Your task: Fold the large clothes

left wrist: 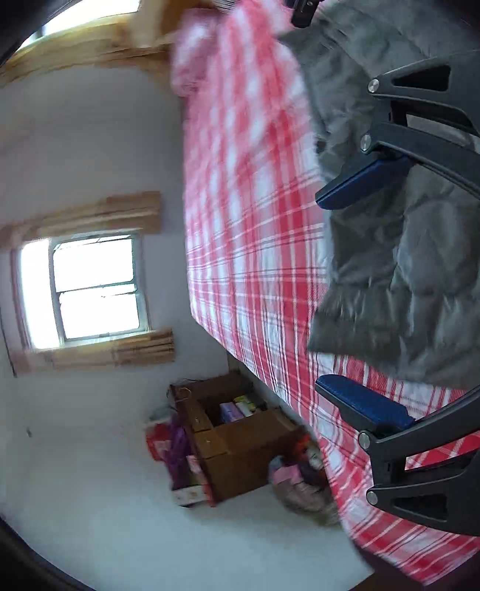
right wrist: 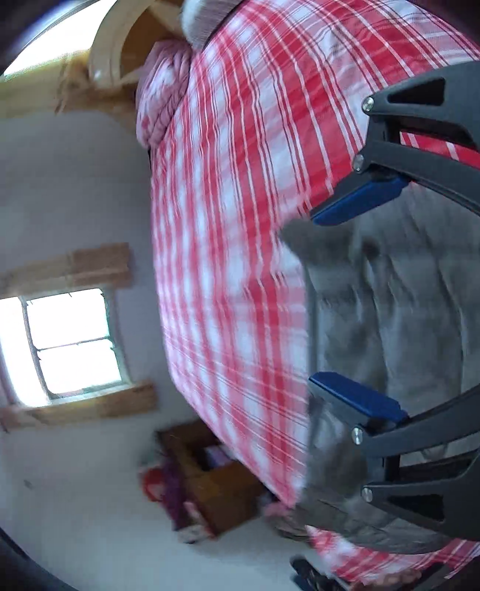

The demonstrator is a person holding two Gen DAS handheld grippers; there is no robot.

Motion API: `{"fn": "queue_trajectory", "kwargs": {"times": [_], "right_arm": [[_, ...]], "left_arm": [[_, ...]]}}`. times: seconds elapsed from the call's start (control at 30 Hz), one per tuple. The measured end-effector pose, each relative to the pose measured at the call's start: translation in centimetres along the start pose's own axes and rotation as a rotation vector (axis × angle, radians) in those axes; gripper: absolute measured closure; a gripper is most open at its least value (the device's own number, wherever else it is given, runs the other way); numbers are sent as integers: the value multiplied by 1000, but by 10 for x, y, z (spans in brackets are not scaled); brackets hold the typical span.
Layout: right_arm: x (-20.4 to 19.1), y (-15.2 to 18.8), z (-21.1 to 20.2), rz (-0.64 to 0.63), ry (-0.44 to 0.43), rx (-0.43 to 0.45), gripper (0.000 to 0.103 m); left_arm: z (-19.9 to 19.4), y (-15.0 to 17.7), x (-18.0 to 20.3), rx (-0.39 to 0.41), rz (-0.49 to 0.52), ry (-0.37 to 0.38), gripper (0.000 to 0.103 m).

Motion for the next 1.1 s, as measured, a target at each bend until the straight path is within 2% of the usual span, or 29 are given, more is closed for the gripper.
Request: {"fn": "queue_trajectory", "kwargs": {"times": [0.1, 0.2, 0.3, 0.37, 0.6, 0.87, 1.1], "right_arm": [[-24, 13, 25, -77, 0, -40, 18], [-20, 29, 52, -130, 48, -64, 18], [0, 41, 71, -82, 62, -113, 19], [12, 46, 77, -56, 68, -121, 19], [18, 53, 89, -42, 64, -142, 19], [19, 56, 103, -36, 65, -164, 19], [19, 57, 114, -33, 56, -193, 19]], "left_arm": [[27, 8, 23, -41, 49, -43, 12], [64, 22, 29, -143, 55, -69, 12], [84, 35, 33, -206, 33, -78, 12], [98, 45, 33, -248, 3, -56, 12], [112, 60, 40, -263, -9, -70, 8], [131, 68, 36, -338, -47, -67, 3], [140, 71, 39, -382, -38, -78, 1]]}}
Point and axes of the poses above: each gripper's, at about its wrist camera, not at the fingertips, and z roughly the way its jaws point, x to its right, y to its underside, the point moved 2 cm from there along z, roughly the way its jaws point, and after that the axes turned 13 degrees about -y, right-handed, at the moved point
